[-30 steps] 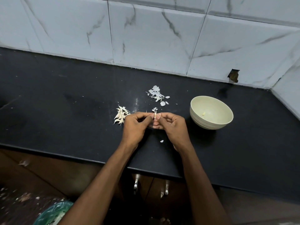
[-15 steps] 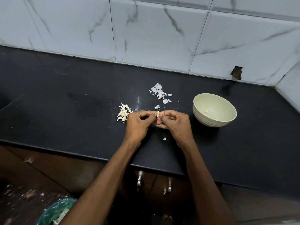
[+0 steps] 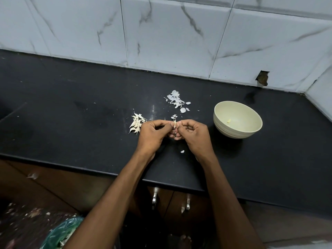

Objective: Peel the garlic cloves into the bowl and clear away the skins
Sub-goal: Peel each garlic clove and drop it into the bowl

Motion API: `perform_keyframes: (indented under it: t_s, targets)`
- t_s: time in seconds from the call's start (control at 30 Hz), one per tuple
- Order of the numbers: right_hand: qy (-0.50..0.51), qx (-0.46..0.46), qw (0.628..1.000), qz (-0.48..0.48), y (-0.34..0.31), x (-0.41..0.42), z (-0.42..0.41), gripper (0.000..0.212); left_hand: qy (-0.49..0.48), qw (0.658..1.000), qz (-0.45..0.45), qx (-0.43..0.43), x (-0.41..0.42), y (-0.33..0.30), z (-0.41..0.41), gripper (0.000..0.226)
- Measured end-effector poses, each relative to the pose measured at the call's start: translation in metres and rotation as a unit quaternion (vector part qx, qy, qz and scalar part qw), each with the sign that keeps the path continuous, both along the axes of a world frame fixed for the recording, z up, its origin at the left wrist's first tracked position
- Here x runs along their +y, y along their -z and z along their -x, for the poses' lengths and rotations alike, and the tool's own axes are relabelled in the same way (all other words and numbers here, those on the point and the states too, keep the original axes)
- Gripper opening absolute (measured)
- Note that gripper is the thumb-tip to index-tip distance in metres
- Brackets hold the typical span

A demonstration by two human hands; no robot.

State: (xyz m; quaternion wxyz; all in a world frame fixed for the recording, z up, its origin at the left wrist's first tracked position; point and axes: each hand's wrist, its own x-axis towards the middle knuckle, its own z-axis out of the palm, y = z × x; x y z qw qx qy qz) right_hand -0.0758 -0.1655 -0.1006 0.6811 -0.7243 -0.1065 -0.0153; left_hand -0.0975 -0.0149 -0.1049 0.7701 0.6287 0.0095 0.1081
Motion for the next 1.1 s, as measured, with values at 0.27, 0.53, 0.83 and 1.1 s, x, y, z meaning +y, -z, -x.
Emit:
perform_keyframes:
  t_s: [0.27, 0.53, 0.83, 1.1]
  targets:
    - [0.002, 0.019, 1.000, -0.008, -0.0023, 0.0011, 0.0011, 0.010, 0.011, 1.000, 0.017, 0.011, 0.0008, 0.0016, -0.0013, 0.011]
    - [-0.020, 0.007, 1.000, -0.004, -0.0063, 0.0025, 0.0059, 0.015, 0.035, 0.998, 0.040, 0.017, 0.0061, 0.0009, -0.0020, 0.017]
    - [0.000, 0.011, 1.000, -0.006, -0.0051, 0.0033, 0.0048, 0.012, 0.044, 0.999, 0.027, 0.003, 0.0050, 0.0008, -0.0015, 0.006]
    - [0.011, 0.033, 0.999, -0.041, -0.0065, 0.0041, 0.0024, 0.012, 0.032, 0.999, 0.037, 0.005, 0.0069, 0.0037, -0.0033, 0.017]
